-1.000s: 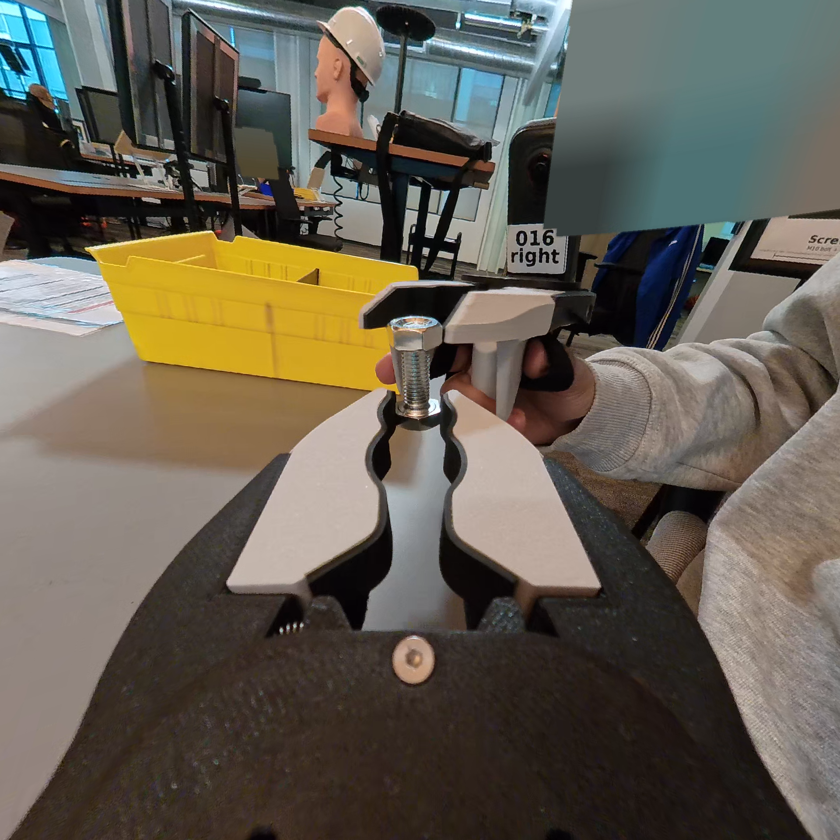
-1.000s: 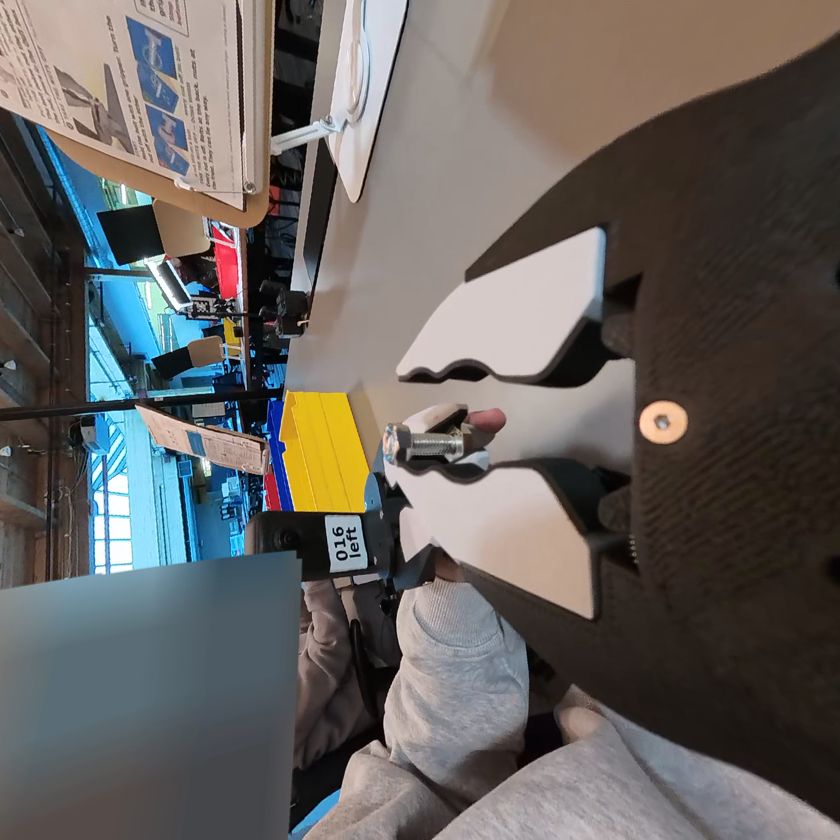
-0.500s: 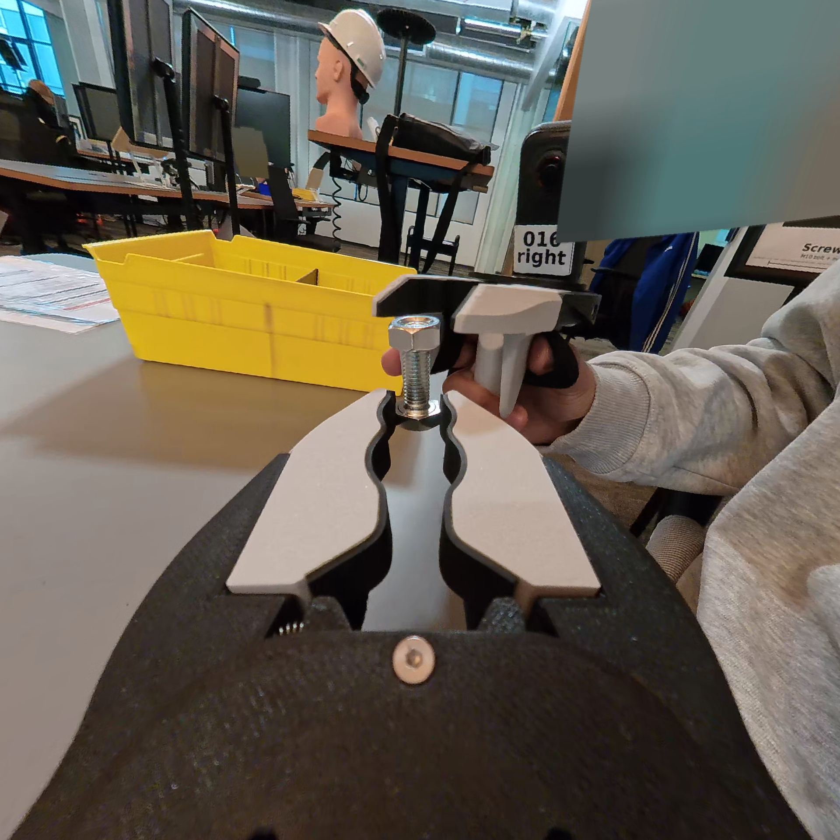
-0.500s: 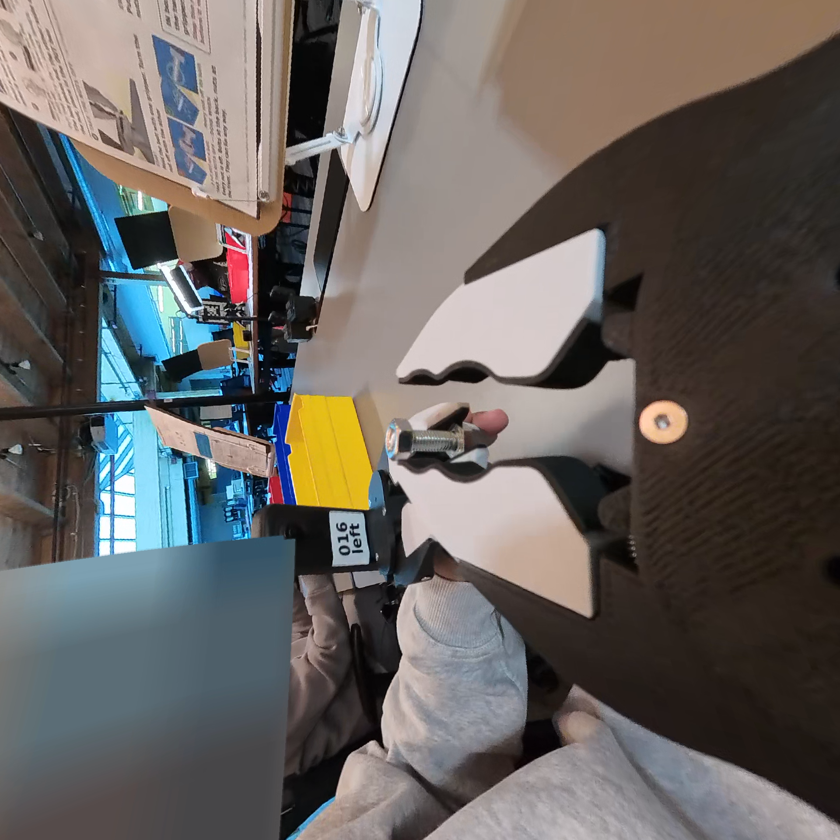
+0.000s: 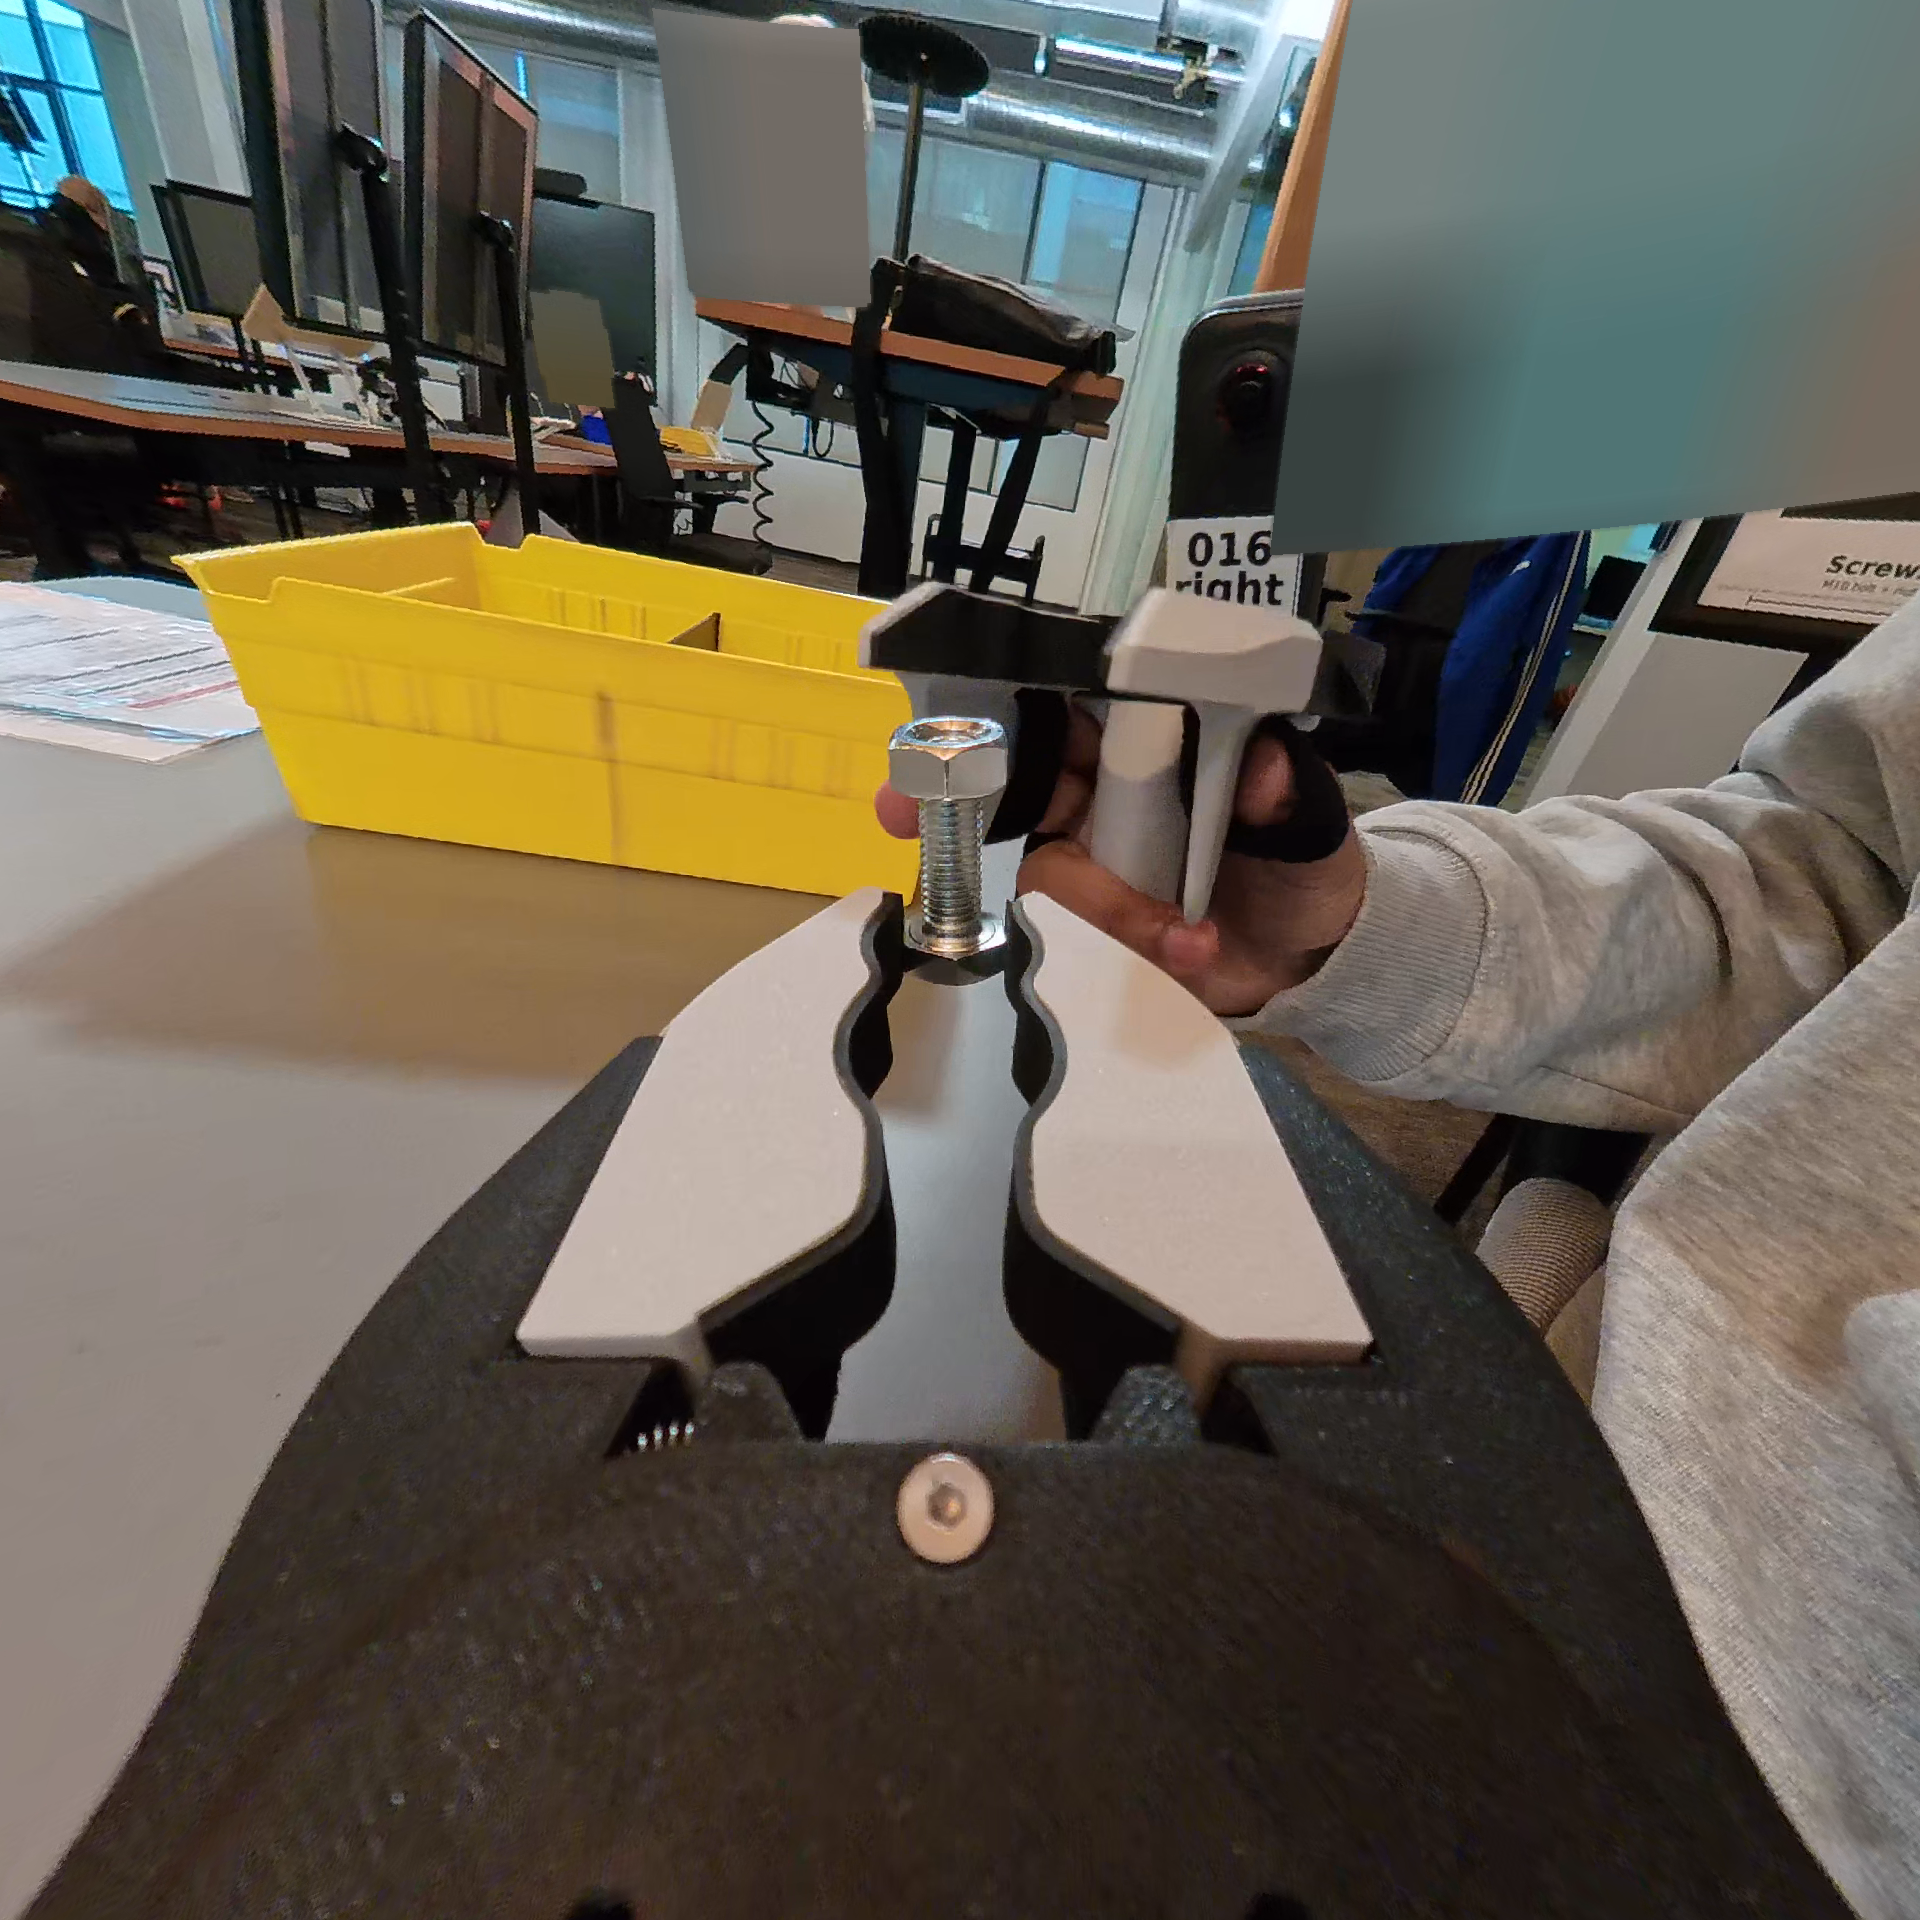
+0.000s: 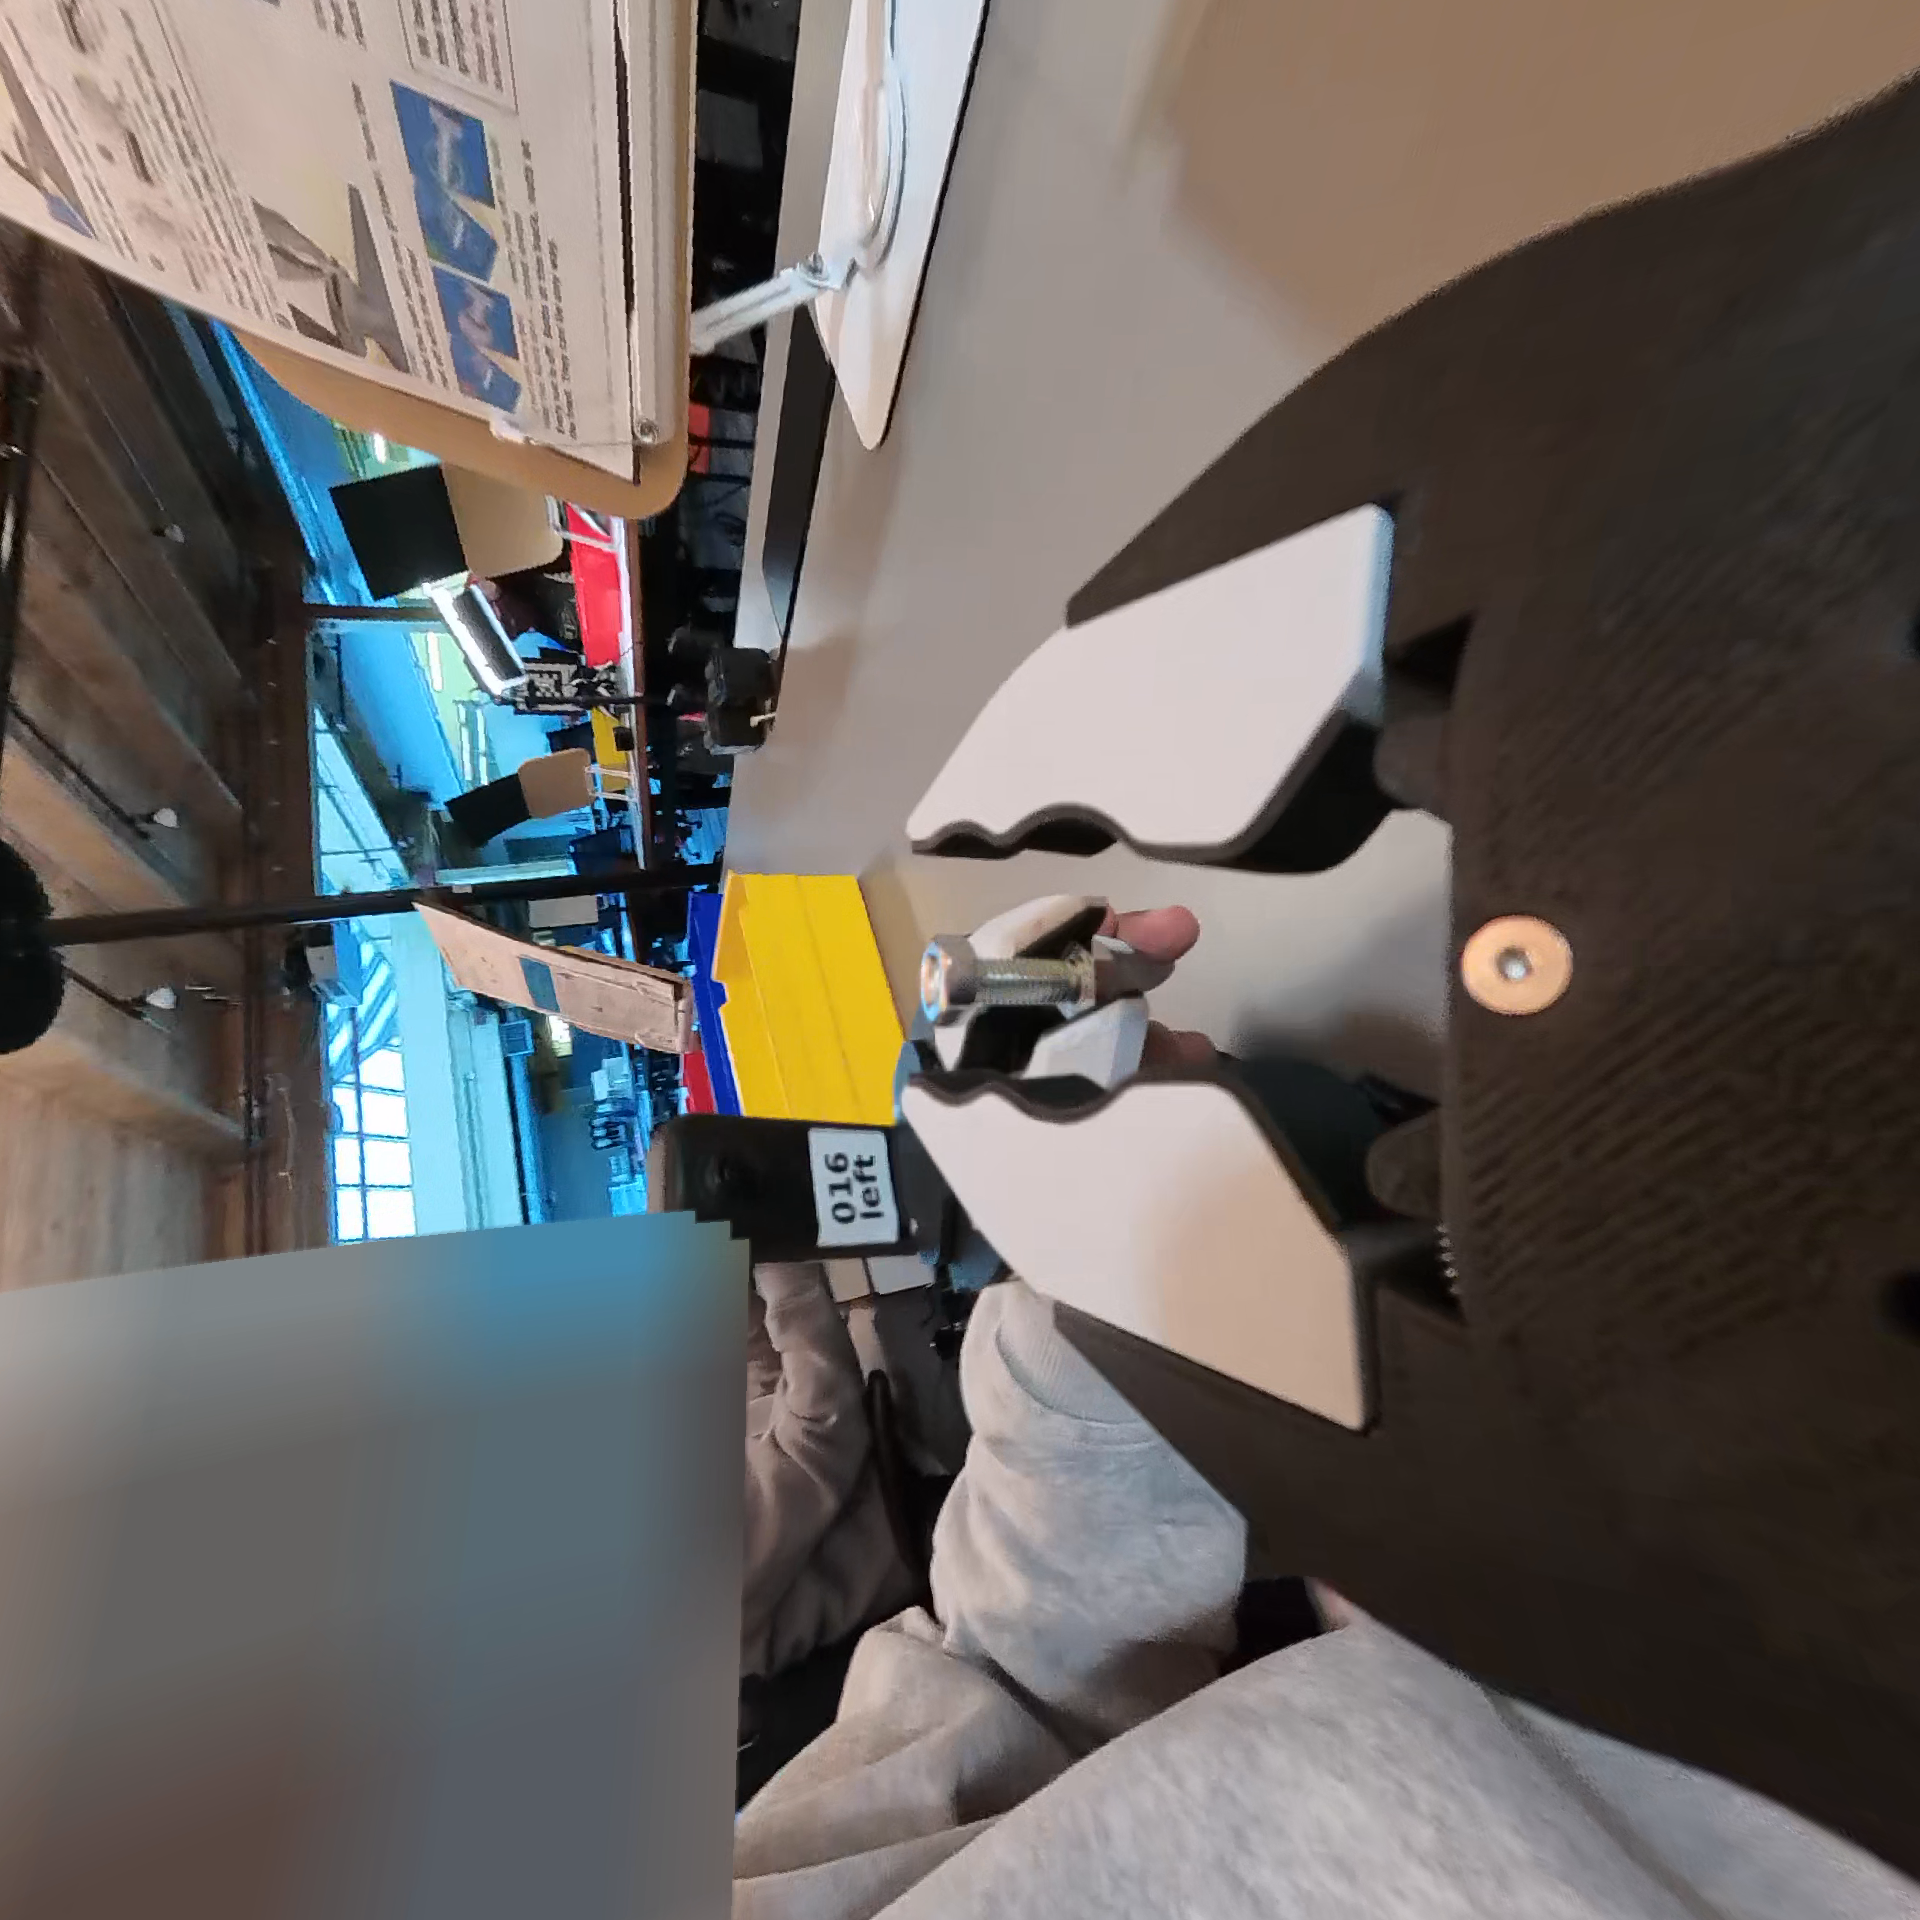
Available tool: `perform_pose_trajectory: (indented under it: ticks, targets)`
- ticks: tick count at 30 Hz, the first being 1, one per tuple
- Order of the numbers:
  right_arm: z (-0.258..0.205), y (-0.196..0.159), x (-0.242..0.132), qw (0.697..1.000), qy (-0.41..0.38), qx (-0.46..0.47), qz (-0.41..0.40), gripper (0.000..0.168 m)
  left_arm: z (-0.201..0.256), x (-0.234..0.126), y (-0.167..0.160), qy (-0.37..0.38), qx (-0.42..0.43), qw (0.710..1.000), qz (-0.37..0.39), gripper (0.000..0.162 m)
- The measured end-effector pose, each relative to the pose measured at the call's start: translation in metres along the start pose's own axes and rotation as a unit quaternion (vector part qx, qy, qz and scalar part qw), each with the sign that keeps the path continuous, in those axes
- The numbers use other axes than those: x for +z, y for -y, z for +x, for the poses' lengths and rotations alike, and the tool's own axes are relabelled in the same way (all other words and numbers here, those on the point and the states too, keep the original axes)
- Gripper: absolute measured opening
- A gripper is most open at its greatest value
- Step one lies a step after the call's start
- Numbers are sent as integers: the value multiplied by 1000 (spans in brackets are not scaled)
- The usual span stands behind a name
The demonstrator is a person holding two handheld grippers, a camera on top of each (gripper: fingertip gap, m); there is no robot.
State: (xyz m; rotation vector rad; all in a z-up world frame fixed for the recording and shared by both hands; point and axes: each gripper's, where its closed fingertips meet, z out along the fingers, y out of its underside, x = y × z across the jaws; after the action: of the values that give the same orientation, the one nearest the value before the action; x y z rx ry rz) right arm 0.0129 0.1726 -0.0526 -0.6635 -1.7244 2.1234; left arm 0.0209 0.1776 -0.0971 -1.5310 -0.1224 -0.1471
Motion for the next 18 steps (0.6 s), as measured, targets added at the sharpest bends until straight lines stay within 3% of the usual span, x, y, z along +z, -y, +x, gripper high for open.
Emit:
perform_pose_trajectory:
  ticks: [6, 8, 9, 12, 18]
  targets:
    - [11, -12, 2, 999, -41, -10, -34, 40, 0, 1, 0, 13, 33, 999, -3, 19]
    - [28, -17, -4, 996, -81, 18, -45, 25, -3, -1, 1, 20, 39, 999, 0, 19]
    - [34, -19, -7, 994, -92, 28, -51, 26, -4, -2, 2, 21, 36, 999, 1, 19]
    - [29, -10, -8, 996, -69, 42, -23, 29, -7, -2, 2, 25, 28, 999, 3, 19]
    - [-1, -7, 2, 999, -25, -36, -27, 26, -9, -1, 2, 31, 30, 999, 1, 19]
